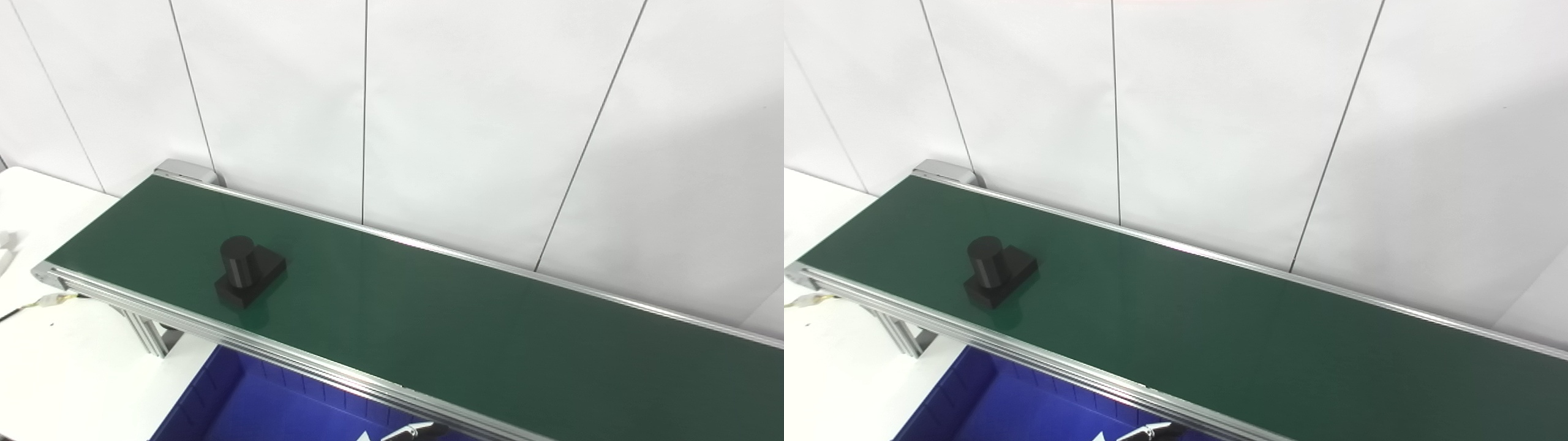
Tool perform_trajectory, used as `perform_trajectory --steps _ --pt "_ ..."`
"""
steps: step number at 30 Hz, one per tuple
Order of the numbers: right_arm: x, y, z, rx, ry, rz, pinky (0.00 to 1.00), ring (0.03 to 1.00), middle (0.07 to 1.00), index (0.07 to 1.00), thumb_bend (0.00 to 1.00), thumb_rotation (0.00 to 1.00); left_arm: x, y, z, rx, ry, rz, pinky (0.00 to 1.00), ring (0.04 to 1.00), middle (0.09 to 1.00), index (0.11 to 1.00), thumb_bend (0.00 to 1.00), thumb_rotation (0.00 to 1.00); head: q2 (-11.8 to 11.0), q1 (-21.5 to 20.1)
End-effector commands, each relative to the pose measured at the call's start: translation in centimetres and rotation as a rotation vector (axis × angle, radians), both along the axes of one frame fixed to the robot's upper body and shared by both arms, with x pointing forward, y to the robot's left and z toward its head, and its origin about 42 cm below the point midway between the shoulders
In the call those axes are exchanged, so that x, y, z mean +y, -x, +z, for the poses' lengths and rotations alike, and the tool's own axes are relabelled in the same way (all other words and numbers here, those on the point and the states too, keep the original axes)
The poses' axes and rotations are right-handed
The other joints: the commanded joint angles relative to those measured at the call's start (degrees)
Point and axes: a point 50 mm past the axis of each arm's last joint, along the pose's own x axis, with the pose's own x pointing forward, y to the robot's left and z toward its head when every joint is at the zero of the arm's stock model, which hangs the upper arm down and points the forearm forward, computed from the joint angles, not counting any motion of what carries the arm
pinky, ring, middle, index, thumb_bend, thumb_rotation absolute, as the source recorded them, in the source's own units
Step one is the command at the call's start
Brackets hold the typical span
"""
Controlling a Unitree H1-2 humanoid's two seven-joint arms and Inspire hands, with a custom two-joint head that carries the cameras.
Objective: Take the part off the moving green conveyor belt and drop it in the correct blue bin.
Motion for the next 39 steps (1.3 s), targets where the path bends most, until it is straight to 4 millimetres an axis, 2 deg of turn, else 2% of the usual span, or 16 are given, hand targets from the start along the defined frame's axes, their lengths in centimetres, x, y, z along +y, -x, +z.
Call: perform_trajectory --steps 1,5,8,13,17,21,28,37,39 --pt "0.01 0.16 0.87 -0.063 -0.006 0.0 0.85 0.911 0.948 1.0 0.67 0.01 0.16 -0.49 0.79 -0.06 0.025 0.007 0.75 0.845 0.876 0.832 0.99 0.26 0.28 -0.43" --pt "0.03 0.16 1.04 -0.055 0.009 -0.007 0.93 0.935 0.946 0.995 0.67 0.0 0.13 -0.44 0.77 -0.063 0.02 0.009 0.76 0.851 0.879 0.835 0.99 0.26 0.57 -0.7" --pt "0.02 0.13 1.11 -0.06 0.016 -0.004 0.95 0.941 0.945 0.993 0.66 0.0 0.1 -0.43 0.8 -0.063 0.026 0.008 0.76 0.852 0.881 0.836 0.99 0.25 0.76 -0.72" --pt "-0.09 0.02 0.9 -0.067 0.013 -0.005 0.94 0.938 0.942 0.991 0.66 0.0 0.04 -0.44 0.76 -0.07 0.015 0.011 0.75 0.851 0.881 0.836 0.99 0.26 0.69 -0.55" --pt "-0.07 -0.03 0.92 -0.062 0.013 -0.007 0.9 0.931 0.942 0.989 0.66 0.01 0.07 -0.47 0.72 -0.069 0.015 0.01 0.75 0.851 0.881 0.838 0.99 0.26 0.63 -0.65" --pt "-0.08 0.09 0.89 -0.062 0.004 -0.009 0.92 0.936 0.946 0.992 0.65 0.0 0.04 -0.5 0.76 -0.073 0.014 0.013 0.74 0.842 0.877 0.837 1.0 0.26 0.83 -0.73" --pt "-0.04 0.09 0.99 -0.062 -0.006 -0.01 0.9 0.933 0.948 0.994 0.65 0.0 -0.02 -0.5 0.76 -0.077 0.011 0.018 0.75 0.842 0.877 0.837 1.0 0.27 1.2 -1.19" --pt "-0.06 0.02 0.97 -0.072 -0.003 -0.01 0.83 0.91 0.939 0.983 0.66 0.0 -0.05 -0.45 0.88 -0.078 0.018 0.015 0.77 0.853 0.883 0.84 1.0 0.26 1.81 -2.18" --pt "-0.11 0.0 0.93 -0.072 -0.002 -0.01 0.88 0.915 0.937 0.981 0.65 0.01 -0.09 -0.45 0.89 -0.078 0.019 0.014 0.77 0.854 0.884 0.842 1.0 0.27 1.91 -2.14"
